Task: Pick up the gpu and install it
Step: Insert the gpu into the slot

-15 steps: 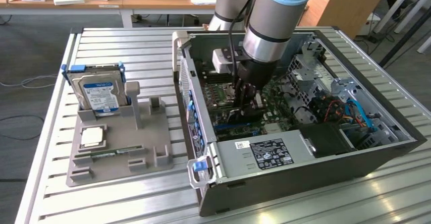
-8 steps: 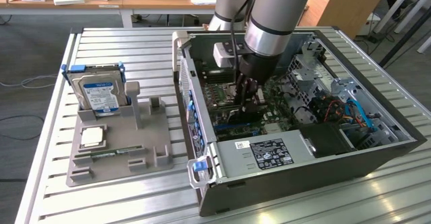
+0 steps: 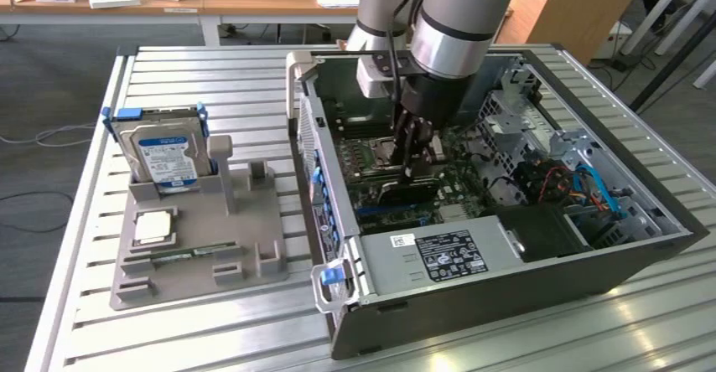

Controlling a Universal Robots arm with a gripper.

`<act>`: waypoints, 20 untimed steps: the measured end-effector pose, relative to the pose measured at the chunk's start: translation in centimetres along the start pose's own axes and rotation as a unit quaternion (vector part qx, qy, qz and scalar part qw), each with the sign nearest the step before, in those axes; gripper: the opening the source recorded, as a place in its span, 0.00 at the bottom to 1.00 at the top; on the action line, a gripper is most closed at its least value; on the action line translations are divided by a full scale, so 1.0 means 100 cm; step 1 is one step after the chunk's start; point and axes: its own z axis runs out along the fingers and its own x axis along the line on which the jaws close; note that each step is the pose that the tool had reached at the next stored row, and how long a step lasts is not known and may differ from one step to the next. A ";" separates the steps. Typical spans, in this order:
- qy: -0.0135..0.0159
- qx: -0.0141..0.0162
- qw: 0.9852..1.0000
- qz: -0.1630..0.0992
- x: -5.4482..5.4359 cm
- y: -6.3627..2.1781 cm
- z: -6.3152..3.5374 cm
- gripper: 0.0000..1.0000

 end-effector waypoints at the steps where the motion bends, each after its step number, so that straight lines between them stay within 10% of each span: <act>1: 0.000 0.000 1.000 0.000 0.000 0.0001 -0.0017 0.40; 20: 0.000 0.000 1.000 0.000 0.000 0.0008 -0.0225 0.40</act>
